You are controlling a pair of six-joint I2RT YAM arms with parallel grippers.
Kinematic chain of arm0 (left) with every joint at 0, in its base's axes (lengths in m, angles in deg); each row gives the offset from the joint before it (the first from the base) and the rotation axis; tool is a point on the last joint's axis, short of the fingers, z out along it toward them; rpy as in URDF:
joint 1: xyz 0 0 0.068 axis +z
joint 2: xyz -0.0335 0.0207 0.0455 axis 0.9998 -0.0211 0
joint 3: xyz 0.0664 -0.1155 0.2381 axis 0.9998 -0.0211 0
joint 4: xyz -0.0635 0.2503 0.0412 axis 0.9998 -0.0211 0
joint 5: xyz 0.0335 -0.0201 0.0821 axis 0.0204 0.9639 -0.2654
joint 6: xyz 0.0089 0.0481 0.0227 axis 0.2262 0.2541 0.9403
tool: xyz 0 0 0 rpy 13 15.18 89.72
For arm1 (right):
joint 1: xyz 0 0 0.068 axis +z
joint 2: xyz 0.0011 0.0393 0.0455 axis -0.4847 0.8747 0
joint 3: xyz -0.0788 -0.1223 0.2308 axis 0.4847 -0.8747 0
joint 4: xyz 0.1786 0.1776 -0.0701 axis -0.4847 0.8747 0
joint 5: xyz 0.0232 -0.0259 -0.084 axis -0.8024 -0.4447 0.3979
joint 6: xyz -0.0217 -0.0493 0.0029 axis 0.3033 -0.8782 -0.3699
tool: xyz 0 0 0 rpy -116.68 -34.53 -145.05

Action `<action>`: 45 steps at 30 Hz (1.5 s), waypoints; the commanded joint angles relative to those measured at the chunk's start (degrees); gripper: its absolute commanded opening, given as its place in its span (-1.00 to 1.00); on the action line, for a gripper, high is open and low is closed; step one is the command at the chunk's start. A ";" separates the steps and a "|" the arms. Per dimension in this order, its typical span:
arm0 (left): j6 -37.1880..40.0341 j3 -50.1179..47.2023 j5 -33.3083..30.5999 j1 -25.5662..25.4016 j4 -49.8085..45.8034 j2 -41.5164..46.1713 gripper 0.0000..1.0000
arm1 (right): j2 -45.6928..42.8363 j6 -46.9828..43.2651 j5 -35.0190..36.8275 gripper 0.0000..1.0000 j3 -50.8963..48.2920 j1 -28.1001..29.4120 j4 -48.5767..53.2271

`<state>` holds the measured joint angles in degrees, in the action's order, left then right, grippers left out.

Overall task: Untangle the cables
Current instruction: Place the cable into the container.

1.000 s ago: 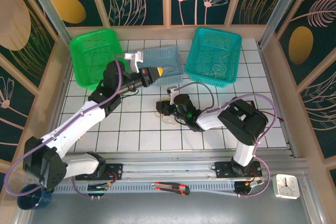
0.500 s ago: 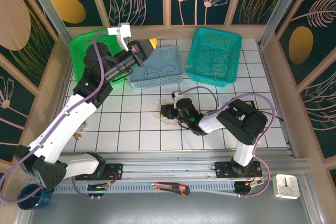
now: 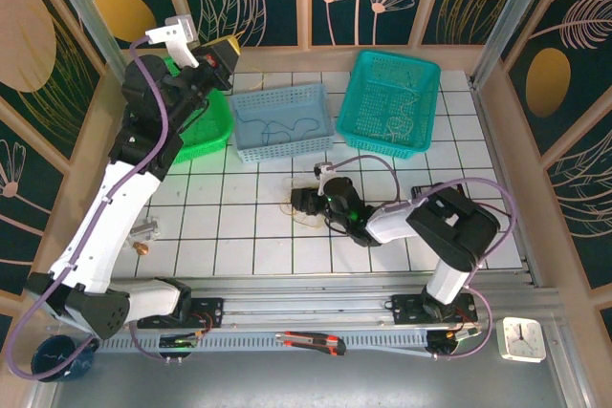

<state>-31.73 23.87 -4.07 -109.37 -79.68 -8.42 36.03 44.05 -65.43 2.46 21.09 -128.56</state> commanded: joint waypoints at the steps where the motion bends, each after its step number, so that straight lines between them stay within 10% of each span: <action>1: 5.70 0.30 -5.46 2.01 -2.70 -1.22 -1.00 | -3.96 -1.23 -1.40 0.03 1.43 0.63 2.73; 32: 4.76 -11.87 -5.30 25.41 7.23 -22.61 -0.85 | -24.95 -1.40 3.07 0.15 1.02 -2.02 23.81; 40: 4.90 -10.46 -3.19 25.59 6.19 -21.38 0.74 | -28.77 -0.71 3.33 0.16 -1.71 -2.51 26.47; 45: 2.99 -9.78 2.50 25.59 5.81 -18.94 0.98 | -30.53 -0.44 3.33 0.16 -3.10 -2.63 28.43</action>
<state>-27.36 11.98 -6.32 -84.17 -74.92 -30.54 7.22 42.82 -63.72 0.49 18.93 -102.09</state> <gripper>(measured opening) 0.987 0.578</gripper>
